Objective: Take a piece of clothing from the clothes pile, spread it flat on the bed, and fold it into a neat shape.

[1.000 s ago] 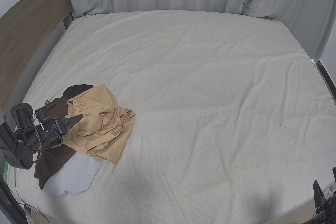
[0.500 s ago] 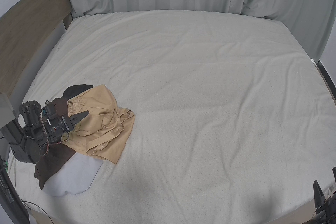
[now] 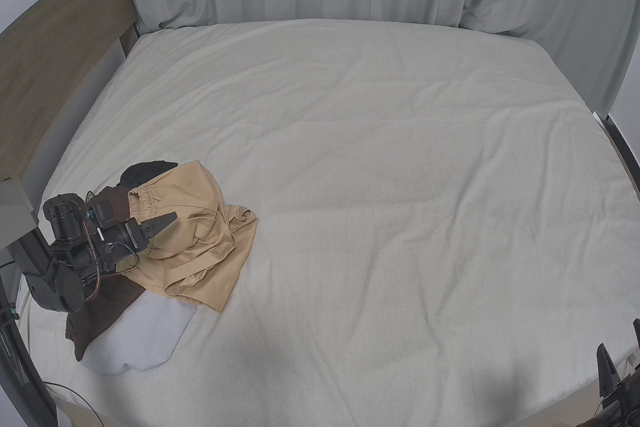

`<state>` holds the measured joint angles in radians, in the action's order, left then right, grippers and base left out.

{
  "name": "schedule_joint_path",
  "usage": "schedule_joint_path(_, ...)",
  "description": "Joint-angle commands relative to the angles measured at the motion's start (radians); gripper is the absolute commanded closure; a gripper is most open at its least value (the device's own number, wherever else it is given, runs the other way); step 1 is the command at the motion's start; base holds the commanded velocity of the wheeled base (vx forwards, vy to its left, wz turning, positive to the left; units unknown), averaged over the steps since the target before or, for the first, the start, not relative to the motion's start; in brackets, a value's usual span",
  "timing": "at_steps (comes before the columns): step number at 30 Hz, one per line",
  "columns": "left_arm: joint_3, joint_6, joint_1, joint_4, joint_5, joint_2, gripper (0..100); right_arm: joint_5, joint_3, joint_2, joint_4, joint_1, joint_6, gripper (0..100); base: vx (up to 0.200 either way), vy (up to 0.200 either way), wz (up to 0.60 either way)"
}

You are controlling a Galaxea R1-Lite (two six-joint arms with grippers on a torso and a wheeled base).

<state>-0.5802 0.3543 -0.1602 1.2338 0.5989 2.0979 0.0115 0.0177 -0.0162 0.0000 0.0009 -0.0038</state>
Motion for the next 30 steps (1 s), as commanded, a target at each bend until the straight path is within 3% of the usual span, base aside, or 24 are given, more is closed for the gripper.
schedule_joint_path(1,-0.006,0.000,0.004,0.001,-0.001,0.002,0,0.001,-0.018,0.009,0.000,0.001,-0.001,0,0.000,0.000,0.00)
schedule_joint_path(12,-0.013,0.011,0.018,0.001,-0.004,0.005,0,0.001,-0.018,0.009,0.000,-0.001,0.001,0,0.000,0.000,0.00)
schedule_joint_path(13,-0.013,0.011,0.018,0.001,-0.004,0.005,100,0.001,-0.018,0.009,0.000,-0.001,0.001,0,0.000,0.000,0.00)
schedule_joint_path(30,0.031,0.014,0.031,0.021,0.002,-0.035,100,0.001,-0.018,0.009,0.000,-0.001,0.001,0,0.000,0.000,0.00)
